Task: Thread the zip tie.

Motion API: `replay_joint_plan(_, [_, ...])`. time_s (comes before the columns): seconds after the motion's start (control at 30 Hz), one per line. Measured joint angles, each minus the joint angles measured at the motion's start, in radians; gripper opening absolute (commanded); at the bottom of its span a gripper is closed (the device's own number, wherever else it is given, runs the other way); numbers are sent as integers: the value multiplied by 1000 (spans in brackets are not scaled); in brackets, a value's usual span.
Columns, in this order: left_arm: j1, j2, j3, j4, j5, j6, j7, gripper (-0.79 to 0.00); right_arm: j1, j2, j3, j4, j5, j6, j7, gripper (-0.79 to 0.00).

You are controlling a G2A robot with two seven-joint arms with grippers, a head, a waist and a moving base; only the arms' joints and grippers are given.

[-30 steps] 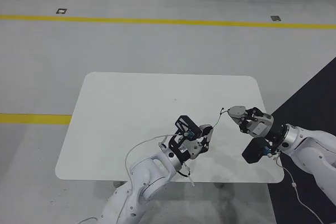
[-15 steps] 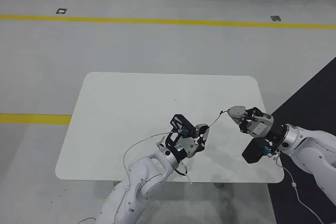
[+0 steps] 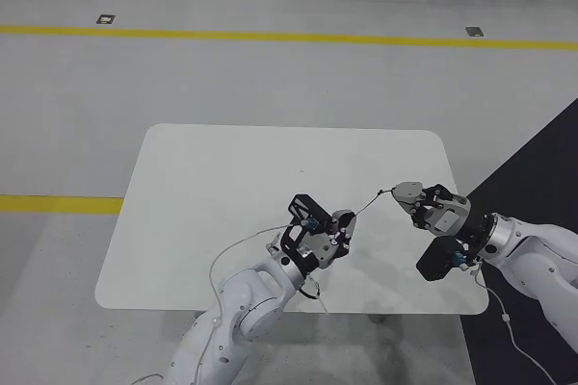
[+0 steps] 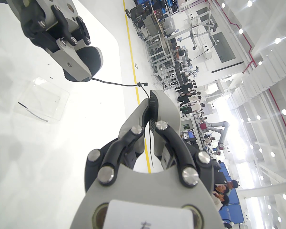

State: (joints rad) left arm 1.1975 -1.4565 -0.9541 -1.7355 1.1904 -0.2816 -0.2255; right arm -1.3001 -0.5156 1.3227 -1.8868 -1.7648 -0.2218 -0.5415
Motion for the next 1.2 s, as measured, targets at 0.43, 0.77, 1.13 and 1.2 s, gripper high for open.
replay_joint_plan(0.43, [-6, 3, -2, -12, -12, -1, -23, 0, 0, 0, 0, 0, 0, 0, 0, -785])
replay_joint_plan(0.77, [-3, 9, -61, -37, -23, 47, -8, 0, 0, 0, 0, 0, 0, 0, 0, -785])
replay_joint_plan(1.13, [64, 37, -208, -192, 28, 38, 21, 0, 0, 0, 0, 0, 0, 0, 0, -785])
replay_joint_plan(1.2, [89, 43, -238, -216, 44, 26, 30, 0, 0, 0, 0, 0, 0, 0, 0, -785])
